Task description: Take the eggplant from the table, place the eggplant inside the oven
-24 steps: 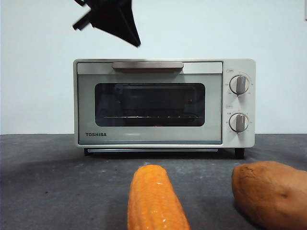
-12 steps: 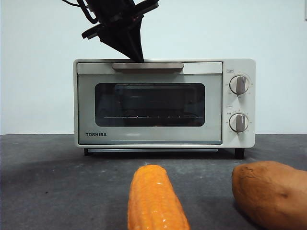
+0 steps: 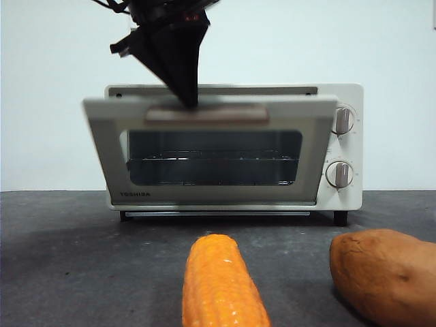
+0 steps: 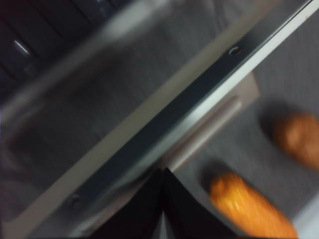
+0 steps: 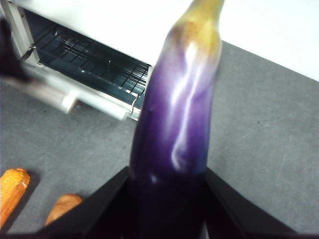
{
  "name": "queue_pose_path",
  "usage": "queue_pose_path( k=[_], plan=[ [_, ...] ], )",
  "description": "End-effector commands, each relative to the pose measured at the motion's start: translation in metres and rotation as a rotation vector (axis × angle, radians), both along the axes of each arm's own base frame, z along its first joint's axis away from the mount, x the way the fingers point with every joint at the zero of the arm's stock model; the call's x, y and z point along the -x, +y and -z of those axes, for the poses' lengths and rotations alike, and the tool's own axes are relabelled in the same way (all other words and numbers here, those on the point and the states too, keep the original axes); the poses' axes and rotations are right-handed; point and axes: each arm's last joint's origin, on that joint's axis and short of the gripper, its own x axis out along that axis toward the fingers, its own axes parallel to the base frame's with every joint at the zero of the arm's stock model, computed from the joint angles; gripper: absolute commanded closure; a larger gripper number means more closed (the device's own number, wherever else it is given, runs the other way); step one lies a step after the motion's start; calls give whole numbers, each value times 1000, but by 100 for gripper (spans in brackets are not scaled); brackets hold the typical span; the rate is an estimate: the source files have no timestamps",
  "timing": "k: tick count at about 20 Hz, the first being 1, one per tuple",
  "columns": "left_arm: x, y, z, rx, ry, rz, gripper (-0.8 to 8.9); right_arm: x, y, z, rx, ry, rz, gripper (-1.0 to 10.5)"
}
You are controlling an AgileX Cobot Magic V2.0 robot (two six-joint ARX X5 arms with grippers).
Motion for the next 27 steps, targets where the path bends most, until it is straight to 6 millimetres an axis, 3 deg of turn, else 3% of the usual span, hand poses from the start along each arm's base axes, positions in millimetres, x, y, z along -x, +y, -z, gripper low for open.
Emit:
queue_pose_path(
  k=[1,6,14,19,23,27],
  plan=[
    [7,-11,-4,-28,9,68,807,2,-3,2,49,32,0,812],
    [23,-23,-10,-40,17,129,807,3,-1,3,29,70,-45,812],
    [19,-18,-14,-26,-9,108,807,1,7,5,30,128,-105,812],
    [10,2,-21,1,-67,15,807,-9,30,11,87,200,-145,812],
    [9,27,-19,42,-111,-57,807,-26,63,21,209,241,-164,812],
    [14,62,-6,86,-162,-152,808,-48,106,28,282,168,-273,812]
  ],
)
